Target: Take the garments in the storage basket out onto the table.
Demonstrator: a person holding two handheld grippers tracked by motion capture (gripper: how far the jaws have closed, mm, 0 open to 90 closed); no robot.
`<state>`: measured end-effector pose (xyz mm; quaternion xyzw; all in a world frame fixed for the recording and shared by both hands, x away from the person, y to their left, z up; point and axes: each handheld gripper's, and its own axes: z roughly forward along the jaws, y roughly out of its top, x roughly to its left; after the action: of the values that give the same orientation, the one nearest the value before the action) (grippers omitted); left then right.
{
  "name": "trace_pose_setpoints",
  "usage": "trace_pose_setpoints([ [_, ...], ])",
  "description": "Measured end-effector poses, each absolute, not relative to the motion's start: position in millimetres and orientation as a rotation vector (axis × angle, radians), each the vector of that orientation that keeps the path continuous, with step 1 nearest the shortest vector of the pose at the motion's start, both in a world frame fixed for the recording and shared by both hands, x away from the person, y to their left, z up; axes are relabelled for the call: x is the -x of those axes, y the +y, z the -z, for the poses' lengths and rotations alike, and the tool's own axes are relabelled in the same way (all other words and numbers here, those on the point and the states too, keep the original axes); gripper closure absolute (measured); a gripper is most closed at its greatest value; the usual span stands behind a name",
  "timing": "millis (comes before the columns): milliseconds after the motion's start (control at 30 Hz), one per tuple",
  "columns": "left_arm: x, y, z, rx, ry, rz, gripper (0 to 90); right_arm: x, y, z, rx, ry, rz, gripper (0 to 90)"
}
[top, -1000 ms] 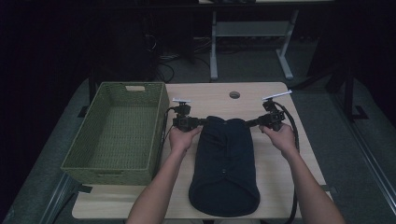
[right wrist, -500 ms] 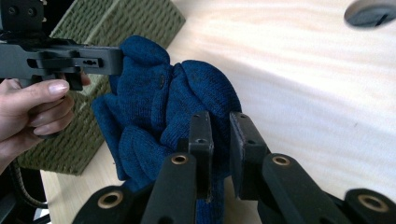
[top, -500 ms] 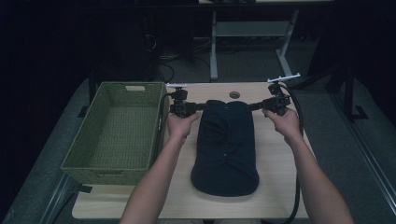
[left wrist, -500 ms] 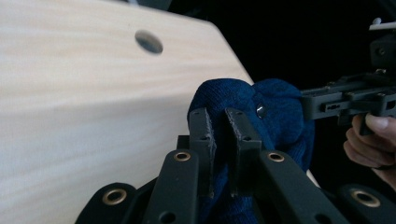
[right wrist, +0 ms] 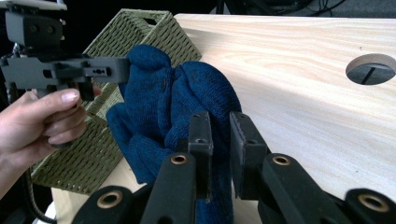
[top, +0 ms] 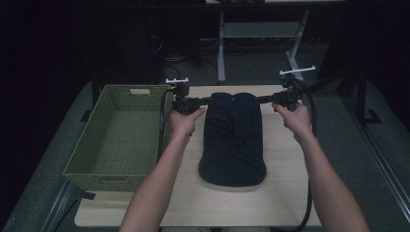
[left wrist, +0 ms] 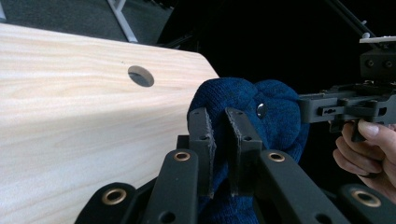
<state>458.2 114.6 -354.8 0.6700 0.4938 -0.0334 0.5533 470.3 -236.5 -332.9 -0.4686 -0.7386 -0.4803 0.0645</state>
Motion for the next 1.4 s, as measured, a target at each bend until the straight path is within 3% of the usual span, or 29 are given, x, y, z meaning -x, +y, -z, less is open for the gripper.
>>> trace_pose_setpoints([
  [500,-443.4,116.8,372.5,-1.587,1.165,0.091,81.6,-457.9,-236.0,355.0,1.401,-2.213,1.433,77.5],
  [1400,-404.3,124.0,384.1,-1.557,1.120,0.110,80.2,-425.2,-233.6,355.9,1.306,-2.263,1.443,73.7],
])
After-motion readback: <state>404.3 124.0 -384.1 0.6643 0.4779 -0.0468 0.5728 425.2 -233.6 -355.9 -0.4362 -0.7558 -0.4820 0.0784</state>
